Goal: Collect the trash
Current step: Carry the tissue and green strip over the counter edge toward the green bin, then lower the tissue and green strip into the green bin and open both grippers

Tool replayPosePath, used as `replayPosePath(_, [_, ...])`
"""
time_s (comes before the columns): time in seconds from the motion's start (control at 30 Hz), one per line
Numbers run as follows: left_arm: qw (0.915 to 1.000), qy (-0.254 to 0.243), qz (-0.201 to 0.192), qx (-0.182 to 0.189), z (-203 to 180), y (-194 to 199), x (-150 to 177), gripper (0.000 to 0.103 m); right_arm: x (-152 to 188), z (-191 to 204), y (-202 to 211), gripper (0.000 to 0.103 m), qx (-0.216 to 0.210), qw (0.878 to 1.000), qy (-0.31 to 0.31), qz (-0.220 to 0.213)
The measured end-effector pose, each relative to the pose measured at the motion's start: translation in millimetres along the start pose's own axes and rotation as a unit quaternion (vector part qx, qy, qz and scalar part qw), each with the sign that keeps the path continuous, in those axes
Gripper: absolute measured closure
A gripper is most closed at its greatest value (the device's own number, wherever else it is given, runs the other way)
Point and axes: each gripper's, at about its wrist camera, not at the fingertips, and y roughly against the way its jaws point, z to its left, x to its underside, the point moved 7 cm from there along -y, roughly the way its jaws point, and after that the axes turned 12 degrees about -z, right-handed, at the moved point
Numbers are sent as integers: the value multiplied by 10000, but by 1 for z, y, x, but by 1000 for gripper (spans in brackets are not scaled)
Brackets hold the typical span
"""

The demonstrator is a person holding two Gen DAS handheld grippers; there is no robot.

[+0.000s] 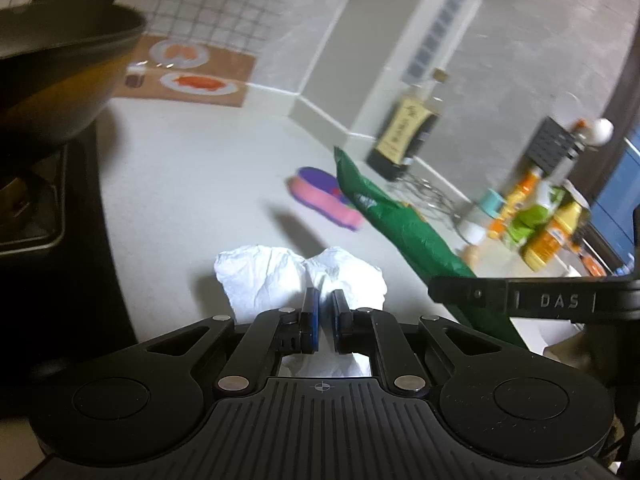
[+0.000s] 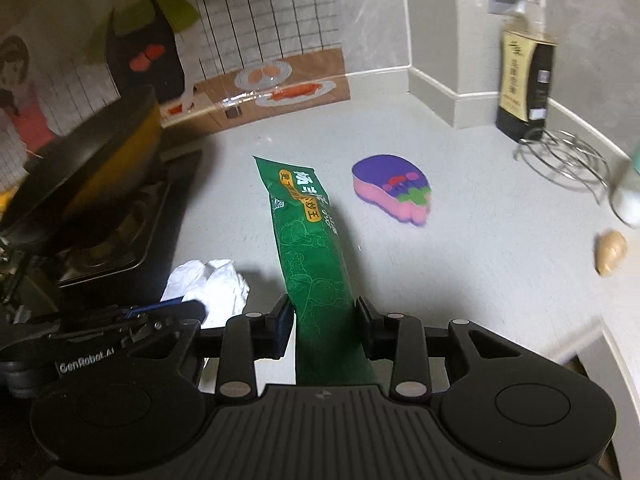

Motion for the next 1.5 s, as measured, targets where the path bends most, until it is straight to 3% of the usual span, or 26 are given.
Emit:
replayPosePath(0.27, [9987,-280,288,313,-67,30,40,93,45,-45,68,70,175,9986,-430,-242])
replayPosePath(0.43, [9947,-510,729,514,-104,31,73,93,71,-77,106,70,261,9945,-879,-500])
replayPosePath(0.7, [9782,-997,1494,1042,-163,6,127,93,125,-144,154,70,923,9801,-1687,-498])
replayPosePath(0.87, [9648,-743,2193,1247,-169,-27,173,93,166,-177,175,70,1338,9679,-2098,-362])
replayPosePath(1.07, [9400,184,3245,1042,-136,-104,253,93,230,-207,176,70,1850,9490,-2553,49])
replayPosePath(1.3, [9096,354,4050,858,-118,-204,389,93,332,-230,148,70,2288,9155,-3168,960])
replayPosePath(1.43, [8859,745,4514,771,-104,-250,464,91,360,-238,135,70,2433,9078,-3225,1130])
replayPosePath(1.5, [8693,1111,4758,745,-95,-271,502,90,368,-241,131,70,2506,9068,-3198,1126])
